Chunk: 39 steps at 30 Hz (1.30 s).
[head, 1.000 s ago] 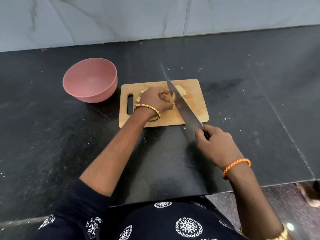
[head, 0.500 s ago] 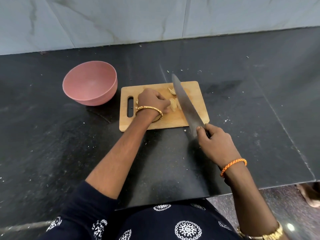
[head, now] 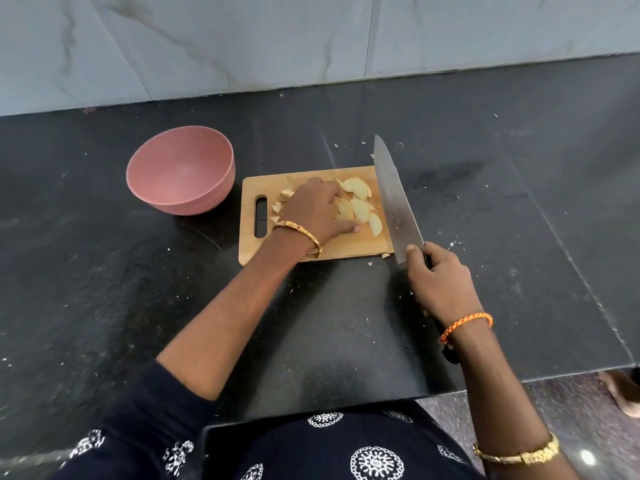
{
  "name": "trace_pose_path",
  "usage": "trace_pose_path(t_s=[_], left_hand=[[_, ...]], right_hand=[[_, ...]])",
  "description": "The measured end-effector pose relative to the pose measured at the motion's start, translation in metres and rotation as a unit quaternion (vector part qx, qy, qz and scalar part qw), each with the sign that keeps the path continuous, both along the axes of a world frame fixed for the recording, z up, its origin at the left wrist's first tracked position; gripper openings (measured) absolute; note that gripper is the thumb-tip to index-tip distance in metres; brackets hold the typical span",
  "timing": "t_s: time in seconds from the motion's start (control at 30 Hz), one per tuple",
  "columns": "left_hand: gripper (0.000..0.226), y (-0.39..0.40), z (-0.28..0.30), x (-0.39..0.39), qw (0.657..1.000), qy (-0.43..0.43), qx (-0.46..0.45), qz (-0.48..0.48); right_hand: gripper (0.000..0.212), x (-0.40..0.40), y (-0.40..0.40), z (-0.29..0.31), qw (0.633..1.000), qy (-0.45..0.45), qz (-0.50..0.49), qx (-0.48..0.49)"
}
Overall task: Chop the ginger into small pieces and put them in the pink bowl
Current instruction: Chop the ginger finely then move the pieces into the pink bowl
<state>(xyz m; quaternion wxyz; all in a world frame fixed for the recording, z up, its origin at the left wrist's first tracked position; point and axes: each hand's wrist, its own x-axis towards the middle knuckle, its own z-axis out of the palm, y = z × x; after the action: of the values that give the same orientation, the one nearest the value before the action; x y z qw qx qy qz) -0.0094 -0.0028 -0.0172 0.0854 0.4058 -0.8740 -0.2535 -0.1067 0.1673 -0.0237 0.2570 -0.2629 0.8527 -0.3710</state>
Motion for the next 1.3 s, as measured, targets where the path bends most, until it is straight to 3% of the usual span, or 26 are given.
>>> trace_pose_path(t_s=[0.47, 0.63, 1.0, 1.13, 1.3], left_hand=[[0.049, -0.031, 0.01, -0.012, 0.981, -0.102, -0.014, -0.162], [0.047, -0.034, 0.015, -0.014, 0.976, -0.102, -0.02, -0.191], [0.04, -0.029, 0.017, -0.004, 0.971, -0.106, -0.012, -0.215], [0.032, -0.023, 0.013, -0.003, 0.975, -0.107, -0.028, -0.194], [0.038, -0.009, 0.005, -0.013, 0.977, -0.123, -0.025, -0.171]], right_hand=[[0.037, -0.002, 0.0, -0.001, 1.0, -0.009, 0.02, 0.014], [0.033, -0.002, 0.001, -0.001, 0.999, -0.018, 0.023, 0.013], [0.029, -0.007, 0.003, -0.002, 0.999, -0.019, 0.029, -0.001], [0.031, -0.006, 0.002, -0.003, 0.999, -0.024, 0.03, -0.001], [0.037, 0.0, -0.002, -0.003, 0.999, -0.025, 0.029, 0.003]])
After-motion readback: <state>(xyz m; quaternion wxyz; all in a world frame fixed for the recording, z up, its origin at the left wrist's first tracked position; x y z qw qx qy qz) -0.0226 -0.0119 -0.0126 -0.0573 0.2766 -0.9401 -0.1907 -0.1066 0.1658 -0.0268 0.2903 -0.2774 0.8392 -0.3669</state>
